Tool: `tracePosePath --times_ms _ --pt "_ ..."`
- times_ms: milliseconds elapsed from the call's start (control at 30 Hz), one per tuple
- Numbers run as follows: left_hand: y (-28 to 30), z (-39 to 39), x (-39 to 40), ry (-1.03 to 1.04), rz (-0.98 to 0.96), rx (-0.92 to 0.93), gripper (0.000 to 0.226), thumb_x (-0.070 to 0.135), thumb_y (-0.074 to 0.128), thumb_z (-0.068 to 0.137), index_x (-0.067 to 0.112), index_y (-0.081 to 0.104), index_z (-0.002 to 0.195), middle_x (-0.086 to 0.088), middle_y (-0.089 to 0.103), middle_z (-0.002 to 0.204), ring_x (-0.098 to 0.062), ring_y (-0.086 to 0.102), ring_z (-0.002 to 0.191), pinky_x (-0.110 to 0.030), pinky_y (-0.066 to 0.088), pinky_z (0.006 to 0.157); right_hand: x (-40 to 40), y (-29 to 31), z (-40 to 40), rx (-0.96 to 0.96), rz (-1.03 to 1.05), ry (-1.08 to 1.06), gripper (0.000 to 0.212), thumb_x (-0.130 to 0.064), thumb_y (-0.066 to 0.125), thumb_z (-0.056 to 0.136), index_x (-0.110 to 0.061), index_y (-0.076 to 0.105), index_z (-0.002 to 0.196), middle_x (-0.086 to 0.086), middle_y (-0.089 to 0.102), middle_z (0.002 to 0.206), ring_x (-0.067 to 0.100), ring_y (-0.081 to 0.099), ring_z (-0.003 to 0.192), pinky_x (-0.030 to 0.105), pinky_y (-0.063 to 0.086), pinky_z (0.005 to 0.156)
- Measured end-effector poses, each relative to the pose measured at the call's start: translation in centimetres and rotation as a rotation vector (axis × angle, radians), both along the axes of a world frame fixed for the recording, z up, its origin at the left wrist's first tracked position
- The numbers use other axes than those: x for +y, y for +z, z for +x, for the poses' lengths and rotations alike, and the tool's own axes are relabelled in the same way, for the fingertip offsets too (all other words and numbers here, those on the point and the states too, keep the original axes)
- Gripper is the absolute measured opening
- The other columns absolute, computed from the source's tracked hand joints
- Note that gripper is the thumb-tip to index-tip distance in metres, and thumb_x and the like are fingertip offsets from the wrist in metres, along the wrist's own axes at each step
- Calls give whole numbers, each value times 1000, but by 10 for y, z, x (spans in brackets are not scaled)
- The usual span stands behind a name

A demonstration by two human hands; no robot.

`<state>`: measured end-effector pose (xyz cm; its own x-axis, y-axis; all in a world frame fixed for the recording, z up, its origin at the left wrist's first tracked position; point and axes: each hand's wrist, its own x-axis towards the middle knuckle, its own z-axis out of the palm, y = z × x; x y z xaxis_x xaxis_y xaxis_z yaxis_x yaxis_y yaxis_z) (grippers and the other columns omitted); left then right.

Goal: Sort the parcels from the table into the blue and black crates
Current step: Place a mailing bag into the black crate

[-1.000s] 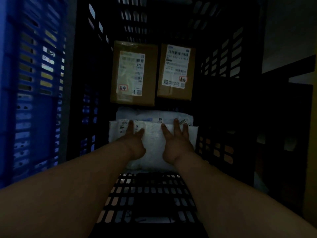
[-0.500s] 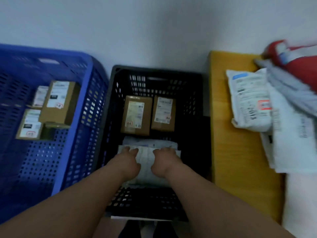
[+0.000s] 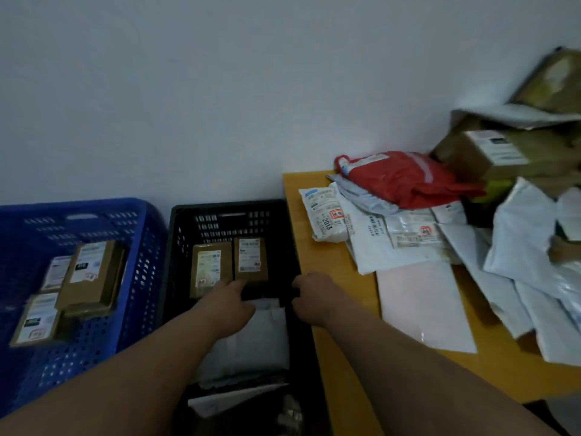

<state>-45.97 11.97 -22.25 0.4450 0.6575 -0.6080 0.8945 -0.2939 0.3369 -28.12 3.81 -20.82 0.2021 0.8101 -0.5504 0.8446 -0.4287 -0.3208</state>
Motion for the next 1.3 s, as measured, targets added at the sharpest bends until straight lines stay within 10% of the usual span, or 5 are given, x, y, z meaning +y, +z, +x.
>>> tracePosePath --times_ms 333,800,1067,1300 --pt "43 47 -66 24 -6 -131 63 40 55 93 18 35 149 -10 36 152 -28 43 132 -34 40 107 -128 31 89 -286 5 -203 50 -28 51 91 -22 43 140 6 44 138 28 40 127 41 42 102" --pt "24 123 -175 228 -74 -165 58 41 52 97 20 35 148 -7 36 152 -23 45 130 -23 40 92 -207 -22 163 -273 -67 1 69 -20 42 98 -29 4 155 1 -13 163 28 -6 150 53 9 119" --pt "16 126 -204 341 -101 -118 56 42 50 98 19 37 147 -7 39 151 -26 44 132 -33 40 103 -191 -43 175 -328 15 107 62 -20 40 99 -27 10 153 1 15 161 27 16 147 56 6 118" --pt "23 134 -217 377 -106 -112 55 43 50 97 20 39 146 -6 42 149 -25 44 132 -33 38 104 -207 -37 174 -433 142 254 32 -20 36 98 -25 47 127 -2 62 119 21 58 112 49 9 118"
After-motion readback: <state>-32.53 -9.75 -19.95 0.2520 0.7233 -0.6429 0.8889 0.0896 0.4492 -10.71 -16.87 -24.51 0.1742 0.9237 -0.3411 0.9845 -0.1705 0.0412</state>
